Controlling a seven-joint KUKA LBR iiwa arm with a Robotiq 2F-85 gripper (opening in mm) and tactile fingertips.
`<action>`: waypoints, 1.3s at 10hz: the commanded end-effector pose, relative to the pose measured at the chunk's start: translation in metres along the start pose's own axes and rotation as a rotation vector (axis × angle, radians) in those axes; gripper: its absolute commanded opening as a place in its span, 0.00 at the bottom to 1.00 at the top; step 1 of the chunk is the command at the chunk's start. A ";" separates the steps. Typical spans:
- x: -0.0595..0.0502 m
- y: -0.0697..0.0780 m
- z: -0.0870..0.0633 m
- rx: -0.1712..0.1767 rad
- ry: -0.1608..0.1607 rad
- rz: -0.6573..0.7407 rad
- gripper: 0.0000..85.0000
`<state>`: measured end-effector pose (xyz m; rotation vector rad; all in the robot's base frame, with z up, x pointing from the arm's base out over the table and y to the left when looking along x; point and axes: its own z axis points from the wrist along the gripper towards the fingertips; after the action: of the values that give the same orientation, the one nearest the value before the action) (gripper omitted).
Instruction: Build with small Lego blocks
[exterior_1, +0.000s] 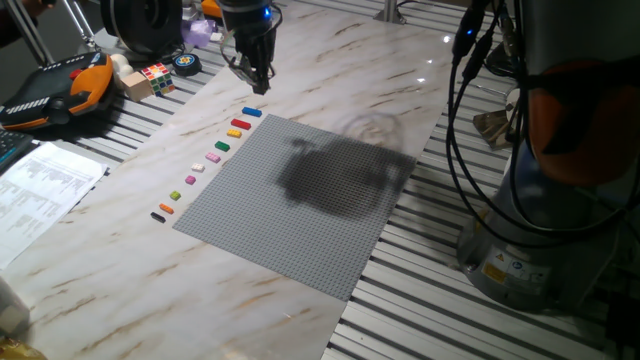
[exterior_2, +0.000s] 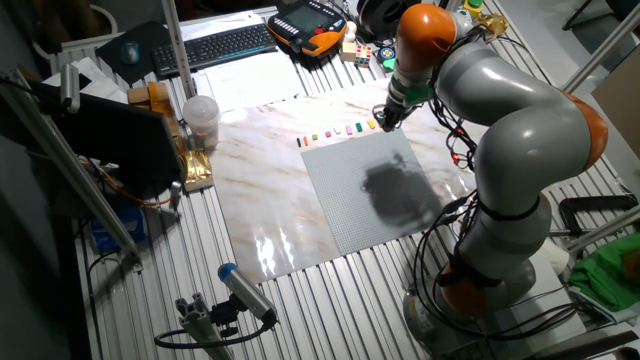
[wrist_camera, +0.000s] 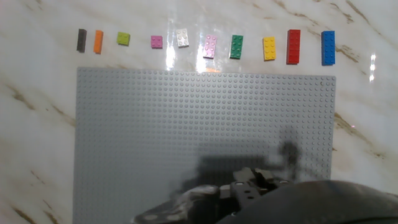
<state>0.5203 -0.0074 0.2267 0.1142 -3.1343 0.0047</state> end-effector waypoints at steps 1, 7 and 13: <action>-0.002 -0.003 0.004 -0.005 -0.001 -0.001 0.01; -0.009 -0.030 0.036 0.013 -0.029 0.000 0.01; -0.017 -0.063 0.074 0.012 -0.042 0.068 0.01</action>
<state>0.5414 -0.0701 0.1517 0.0054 -3.1759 0.0069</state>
